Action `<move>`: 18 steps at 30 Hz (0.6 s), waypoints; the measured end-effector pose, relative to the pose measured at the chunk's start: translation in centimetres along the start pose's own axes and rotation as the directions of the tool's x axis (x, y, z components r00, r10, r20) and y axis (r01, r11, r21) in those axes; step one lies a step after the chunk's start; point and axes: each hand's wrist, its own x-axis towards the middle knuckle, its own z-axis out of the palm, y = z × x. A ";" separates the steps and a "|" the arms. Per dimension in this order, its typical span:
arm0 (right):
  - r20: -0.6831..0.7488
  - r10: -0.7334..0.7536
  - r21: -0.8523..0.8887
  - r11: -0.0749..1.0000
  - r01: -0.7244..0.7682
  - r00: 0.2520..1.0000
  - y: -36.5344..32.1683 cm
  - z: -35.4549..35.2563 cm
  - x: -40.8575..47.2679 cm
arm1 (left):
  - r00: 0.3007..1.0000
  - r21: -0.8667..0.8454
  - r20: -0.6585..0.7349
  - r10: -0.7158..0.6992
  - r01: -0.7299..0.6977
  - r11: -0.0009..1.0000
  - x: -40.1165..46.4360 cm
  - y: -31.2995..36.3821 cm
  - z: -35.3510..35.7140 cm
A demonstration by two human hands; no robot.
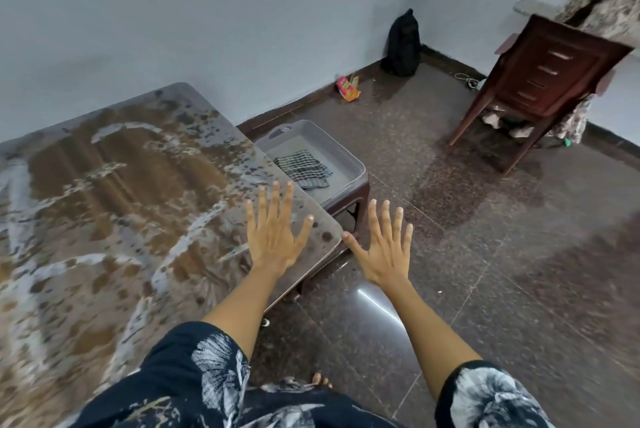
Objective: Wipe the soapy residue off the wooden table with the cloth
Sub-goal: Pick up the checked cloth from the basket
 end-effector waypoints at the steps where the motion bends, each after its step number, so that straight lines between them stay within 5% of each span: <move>1: 0.000 0.001 -0.005 1.000 -0.001 1.000 0.7 -0.3 1.1 | 1.000 -0.008 -0.001 0.003 -0.003 1.000 0.9 0.8 0.4; 18: 0.165 -0.131 -0.059 0.988 0.143 0.977 -0.6 2.1 19.6 | 0.993 -0.030 0.061 -0.099 0.101 0.994 14.9 1.8 4.9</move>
